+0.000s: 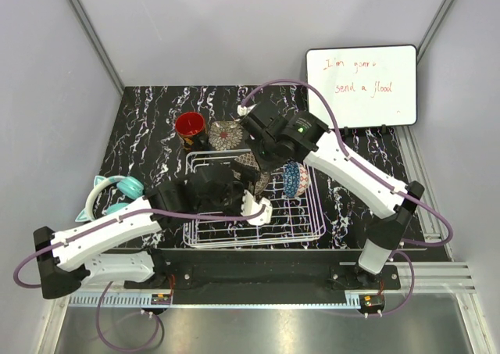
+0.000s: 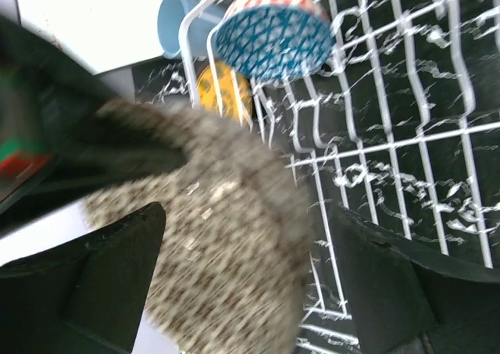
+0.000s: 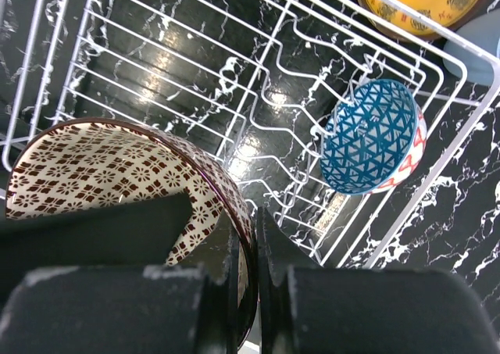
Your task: Load the mixed dishes into the dish rack
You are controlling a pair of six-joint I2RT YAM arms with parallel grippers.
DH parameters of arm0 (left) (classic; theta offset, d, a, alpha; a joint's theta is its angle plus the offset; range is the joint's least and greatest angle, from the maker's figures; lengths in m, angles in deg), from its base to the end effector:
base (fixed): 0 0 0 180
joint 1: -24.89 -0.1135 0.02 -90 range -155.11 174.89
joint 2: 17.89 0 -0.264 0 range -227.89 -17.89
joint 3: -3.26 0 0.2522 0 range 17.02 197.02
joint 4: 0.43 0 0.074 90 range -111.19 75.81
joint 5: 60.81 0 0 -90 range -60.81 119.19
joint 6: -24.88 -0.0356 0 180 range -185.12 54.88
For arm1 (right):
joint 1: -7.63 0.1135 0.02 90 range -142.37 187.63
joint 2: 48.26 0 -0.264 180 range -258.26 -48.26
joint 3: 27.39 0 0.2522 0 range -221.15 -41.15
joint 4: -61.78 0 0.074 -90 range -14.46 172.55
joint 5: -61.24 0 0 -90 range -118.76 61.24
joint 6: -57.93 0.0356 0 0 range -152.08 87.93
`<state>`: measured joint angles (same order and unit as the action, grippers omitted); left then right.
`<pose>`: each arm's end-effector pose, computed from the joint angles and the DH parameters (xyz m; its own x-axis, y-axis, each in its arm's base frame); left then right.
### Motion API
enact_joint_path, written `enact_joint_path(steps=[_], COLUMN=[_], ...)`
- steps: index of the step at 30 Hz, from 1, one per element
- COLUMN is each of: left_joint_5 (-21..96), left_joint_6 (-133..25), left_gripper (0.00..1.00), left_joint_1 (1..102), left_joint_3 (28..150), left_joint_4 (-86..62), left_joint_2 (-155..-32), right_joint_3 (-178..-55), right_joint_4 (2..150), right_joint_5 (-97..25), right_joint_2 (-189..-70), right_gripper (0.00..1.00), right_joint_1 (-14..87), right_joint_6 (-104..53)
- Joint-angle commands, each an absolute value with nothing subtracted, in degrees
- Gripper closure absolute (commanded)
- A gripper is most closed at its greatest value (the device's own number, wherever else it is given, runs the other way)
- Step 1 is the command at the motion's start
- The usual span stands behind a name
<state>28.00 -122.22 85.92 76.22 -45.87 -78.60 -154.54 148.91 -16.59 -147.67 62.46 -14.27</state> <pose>0.1116 -0.2000 0.3373 0.5833 0.6795 -0.4450 0.6932 -0.1308 0.7088 0.2030 0.2751 0.3977 -0.6974 -0.4709 -0.5403 -0.5504 0.8347 -0.0171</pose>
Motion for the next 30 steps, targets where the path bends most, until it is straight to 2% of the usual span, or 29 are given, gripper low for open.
enact_joint_path(steps=[1,2,4,5,7,8,9,13,15,19,22,23,24,26,27,29,30], left_joint_5=[27.16,27.51,27.78,27.7,27.61,27.52,27.52,27.61,27.78,30.59,31.82,32.35,33.22,34.11,34.89,35.25,35.25], left_joint_6=[-119.27,-118.82,-117.5,-117.15,-116.36,-116.1,-115.66,-114.16,-112.94,-108.72,-102.05,-97.94,-95.81,-90.81,-89.39,-86.93,-86.22], left_gripper=[0.13,0.27,0.44,0.6,0.75,0.86,0.9,0.93,1.0,1.0,1.0,1.0,1.0,1.0,1.0,1.0,1.0], left_joint_1=[88.17,88.34,88.96,89.05,89.13,89.05,89.13,89.31,89.31,89.31,89.14,88.96,88.52,88.17,88.08,87.91,87.82], left_joint_3=[79.33,79.86,80.74,81.79,82.93,84.24,84.69,86.45,87.59,90.84,93.29,94.27,95.5,99.28,100.16,101.48,101.83], left_joint_4=[-43.28,-43.37,-43.46,-43.63,-44.42,-44.86,-45.82,-47.76,-49.51,-53.21,-53.48,-54.0,-54.61,-56.72,-56.73,-56.47,-56.46], left_joint_2=[-79.59,-79.94,-80.82,-81.17,-81.7,-81.88,-82.05,-82.14,-82.49,-83.55,-84.25,-84.69,-86.0,-87.58,-87.68,-87.68,-87.59], right_joint_3=[-159.88,-160.33,-160.86,-160.77,-159.72,-159.28,-158.15,-156.64,-156.55,-157.08,-157.78,-157.7,-157.43,-156.38,-155.94,-154.63,-154.36], right_joint_4=[147.35,147.35,147.53,147.53,147.61,147.62,147.62,147.62,147.62,147.97,148.76,148.76,148.76,148.67,148.58,148.49,148.23], right_joint_5=[-19.26,-19.52,-19.79,-19.62,-19.18,-18.39,-17.95,-16.1,-15.31,-14.0,-11.98,-11.53,-11.09,-10.3,-9.86,-8.81,-8.37], right_joint_2=[-147.57,-147.66,-148.1,-148.01,-147.84,-147.75,-147.66,-147.4,-147.66,-148.1,-147.66,-147.49,-146.7,-145.56,-145.2,-144.5,-144.15], right_gripper=[1.0,1.0,1.0,1.0,1.0,1.0,1.0,1.0,1.0,1.0,0.83,0.71,0.65,0.61,0.53,0.46,0.32], right_joint_1=[61.16,60.98,60.81,60.81,60.81,60.81,60.81,60.72,60.63,60.46,60.1,59.93,59.84,59.58,59.31,59.14,59.05], right_joint_6=[-16.07,-16.25,-16.69,-16.78,-17.13,-17.39,-17.57,-18.36,-18.45,-18.63,-18.1,-17.67,-17.57,-16.7,-16.35,-15.38,-15.11])
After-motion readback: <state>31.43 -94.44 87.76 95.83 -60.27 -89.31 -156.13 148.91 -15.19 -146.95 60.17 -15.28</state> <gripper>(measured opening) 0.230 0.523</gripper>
